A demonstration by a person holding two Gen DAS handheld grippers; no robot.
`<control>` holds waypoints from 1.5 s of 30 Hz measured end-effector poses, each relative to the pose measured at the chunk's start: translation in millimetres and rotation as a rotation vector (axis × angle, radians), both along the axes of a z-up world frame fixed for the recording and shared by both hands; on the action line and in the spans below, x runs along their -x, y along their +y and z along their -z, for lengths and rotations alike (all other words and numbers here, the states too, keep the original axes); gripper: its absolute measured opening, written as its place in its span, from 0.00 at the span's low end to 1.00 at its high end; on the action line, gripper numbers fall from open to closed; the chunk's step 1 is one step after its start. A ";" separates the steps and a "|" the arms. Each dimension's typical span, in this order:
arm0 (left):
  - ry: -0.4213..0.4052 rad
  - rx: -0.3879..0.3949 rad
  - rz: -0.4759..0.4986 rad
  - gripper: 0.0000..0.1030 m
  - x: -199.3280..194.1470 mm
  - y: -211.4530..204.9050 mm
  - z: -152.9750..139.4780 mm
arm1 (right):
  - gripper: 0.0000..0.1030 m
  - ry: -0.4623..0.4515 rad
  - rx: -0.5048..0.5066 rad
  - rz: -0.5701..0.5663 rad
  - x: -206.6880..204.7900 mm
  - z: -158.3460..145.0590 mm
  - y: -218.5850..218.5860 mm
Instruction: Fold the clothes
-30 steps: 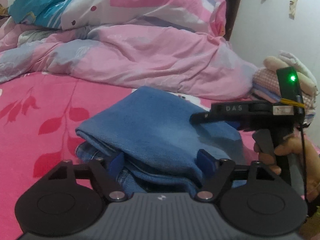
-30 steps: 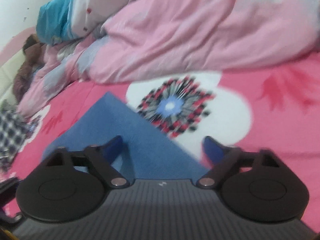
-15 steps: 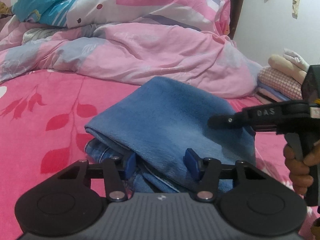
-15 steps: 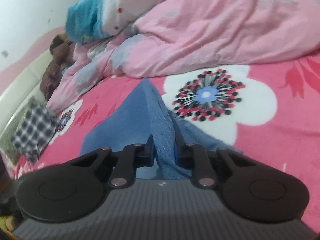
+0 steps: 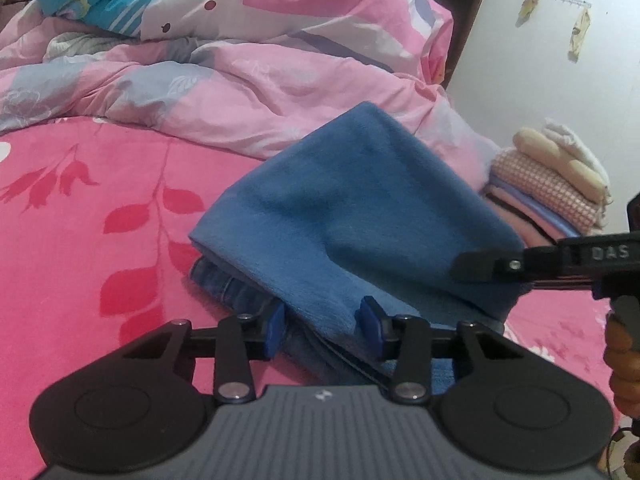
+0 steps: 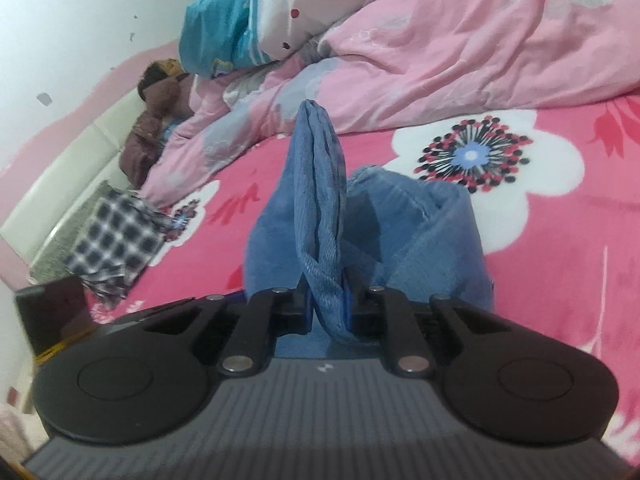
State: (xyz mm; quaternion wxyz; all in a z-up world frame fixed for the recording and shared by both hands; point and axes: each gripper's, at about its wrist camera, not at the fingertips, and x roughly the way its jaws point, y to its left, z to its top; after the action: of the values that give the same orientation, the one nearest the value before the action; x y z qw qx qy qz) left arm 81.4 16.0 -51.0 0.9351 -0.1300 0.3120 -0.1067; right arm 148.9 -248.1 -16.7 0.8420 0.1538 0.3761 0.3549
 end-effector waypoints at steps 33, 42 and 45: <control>-0.042 0.177 0.060 0.73 40.2 88.4 -35.2 | 0.12 0.001 0.170 -0.069 144.4 7.1 25.8; 0.086 0.019 0.171 0.73 50.2 39.6 -1.1 | 0.14 -0.025 0.125 0.008 149.0 8.4 10.7; 0.077 -0.011 0.186 0.73 52.3 34.4 -2.2 | 0.15 -0.031 0.125 0.019 148.6 5.4 8.6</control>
State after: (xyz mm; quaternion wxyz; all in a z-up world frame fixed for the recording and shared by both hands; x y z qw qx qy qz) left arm 29.1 50.4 -48.8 0.9091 -0.0993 0.3589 -0.1865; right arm 0.2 -239.5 -22.1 0.8589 0.0989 0.3831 0.3252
